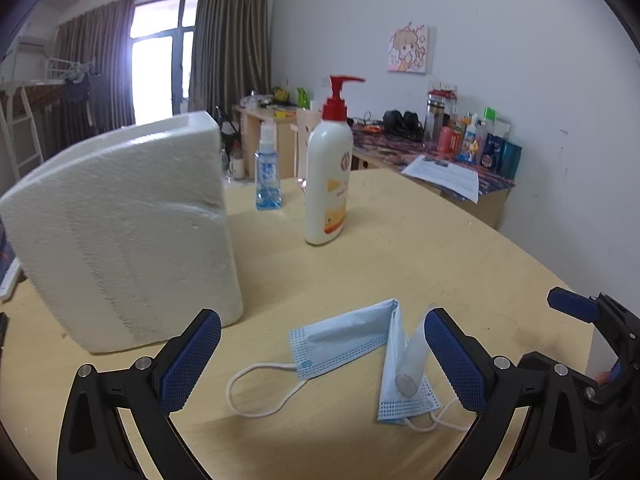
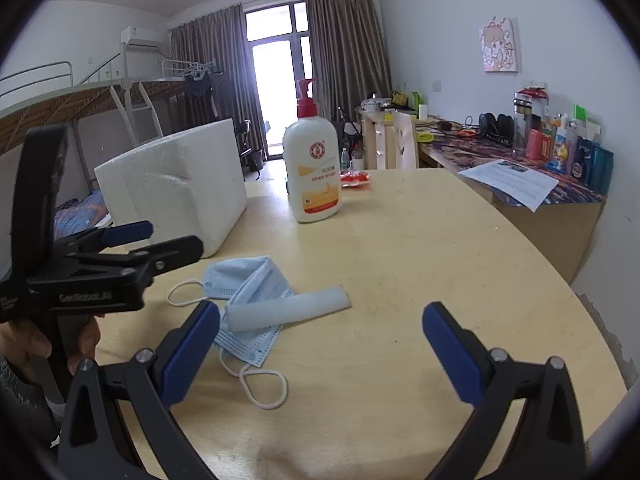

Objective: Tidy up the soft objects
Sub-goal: 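Grasp the blue face mask with the left gripper and lift it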

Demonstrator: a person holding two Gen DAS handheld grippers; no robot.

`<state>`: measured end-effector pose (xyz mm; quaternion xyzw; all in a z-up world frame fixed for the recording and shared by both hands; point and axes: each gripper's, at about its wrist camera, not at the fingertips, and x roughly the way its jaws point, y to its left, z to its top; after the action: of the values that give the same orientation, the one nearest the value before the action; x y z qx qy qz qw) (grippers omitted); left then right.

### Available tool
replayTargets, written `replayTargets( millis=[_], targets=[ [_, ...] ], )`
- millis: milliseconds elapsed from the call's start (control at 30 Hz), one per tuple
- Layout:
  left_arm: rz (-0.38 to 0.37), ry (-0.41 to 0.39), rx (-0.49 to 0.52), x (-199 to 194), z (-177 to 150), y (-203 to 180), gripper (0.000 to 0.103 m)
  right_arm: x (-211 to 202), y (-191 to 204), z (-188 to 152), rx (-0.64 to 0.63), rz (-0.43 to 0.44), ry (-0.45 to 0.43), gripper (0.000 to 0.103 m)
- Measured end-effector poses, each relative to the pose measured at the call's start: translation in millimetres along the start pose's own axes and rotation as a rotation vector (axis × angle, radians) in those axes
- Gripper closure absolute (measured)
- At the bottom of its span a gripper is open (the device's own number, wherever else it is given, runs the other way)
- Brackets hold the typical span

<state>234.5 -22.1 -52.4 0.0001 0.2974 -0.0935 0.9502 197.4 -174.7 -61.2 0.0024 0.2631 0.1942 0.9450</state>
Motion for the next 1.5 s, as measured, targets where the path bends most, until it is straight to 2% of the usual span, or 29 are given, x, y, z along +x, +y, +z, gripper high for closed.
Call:
replayTargets(
  millis=[333, 567, 733, 900, 1133, 1233, 1300, 1367, 1433, 1500],
  targets=[
    [-0.015, 0.098, 0.020, 33.0, 3.3, -7.0, 0.008, 9.5, -9.5, 0.9, 0.012, 0.024, 0.022, 0.001],
    [-0.060, 0.199, -0.001, 54.3, -0.3, -6.3, 0.026, 15.3, -12.5, 0.9, 0.011, 0.039, 0.037, 0.001],
    [-0.054, 0.219, 0.013, 59.7, 0.9, -10.7, 0.032, 19.5, -16.0, -0.3, 0.014, 0.041, 0.051, 0.001],
    [-0.055, 0.258, 0.046, 65.6, -2.7, -15.0, 0.051, 21.2, -18.2, -1.2, 0.016, 0.047, 0.057, 0.001],
    [-0.063, 0.286, 0.069, 67.0, -5.9, -13.9, 0.060, 25.2, -15.6, -0.5, 0.004, 0.053, 0.074, 0.001],
    [-0.067, 0.285, 0.080, 66.1, -6.5, -13.6, 0.068, 26.8, -13.8, -0.4, -0.004, 0.056, 0.083, 0.001],
    [-0.084, 0.286, 0.080, 64.7, -6.9, -13.5, 0.080, 27.8, -12.7, -0.1, -0.007, 0.060, 0.090, 0.001],
    [-0.109, 0.288, 0.078, 63.0, -8.0, -13.9, 0.086, 28.7, -10.4, 0.2, -0.010, 0.063, 0.096, 0.001],
    [-0.131, 0.291, 0.074, 62.1, -8.6, -13.9, 0.088, 29.6, -8.8, 0.3, -0.017, 0.065, 0.104, 0.001],
    [-0.187, 0.291, 0.054, 58.8, -9.2, -12.5, 0.090, 30.4, -8.2, 0.6, -0.021, 0.060, 0.112, 0.001]
  ],
)
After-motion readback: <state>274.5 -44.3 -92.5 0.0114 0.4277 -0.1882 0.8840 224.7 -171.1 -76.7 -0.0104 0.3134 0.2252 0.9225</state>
